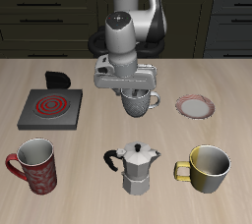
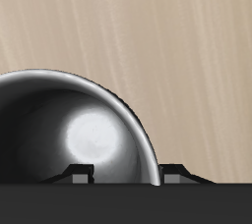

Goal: Place the white mug on the plate

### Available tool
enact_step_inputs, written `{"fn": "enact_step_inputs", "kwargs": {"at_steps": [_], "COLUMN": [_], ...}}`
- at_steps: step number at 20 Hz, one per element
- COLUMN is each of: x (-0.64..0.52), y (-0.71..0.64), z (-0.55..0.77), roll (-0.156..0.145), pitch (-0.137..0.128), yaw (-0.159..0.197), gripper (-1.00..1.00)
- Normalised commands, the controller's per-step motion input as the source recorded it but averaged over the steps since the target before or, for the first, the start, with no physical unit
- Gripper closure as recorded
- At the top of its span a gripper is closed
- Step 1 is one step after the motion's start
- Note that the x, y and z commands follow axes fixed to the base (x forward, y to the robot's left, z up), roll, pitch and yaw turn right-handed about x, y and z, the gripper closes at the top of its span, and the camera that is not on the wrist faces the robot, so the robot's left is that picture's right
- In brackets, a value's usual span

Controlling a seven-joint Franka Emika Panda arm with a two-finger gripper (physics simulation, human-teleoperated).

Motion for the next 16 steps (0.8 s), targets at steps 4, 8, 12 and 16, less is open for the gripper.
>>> {"fn": "enact_step_inputs", "kwargs": {"at_steps": [4,8,12,16], "x": [-0.01,0.05,0.05,-0.08], "y": [0.04,0.03,0.07,0.21], "z": [0.04,0.13,0.15,0.24], "roll": [0.011,0.005,0.001,0.027], "pitch": [-0.013,-0.027,-0.012,-0.041], "yaw": [-0.015,0.001,-0.018,-0.019], "gripper": [1.0,1.0,1.0,1.0]}}
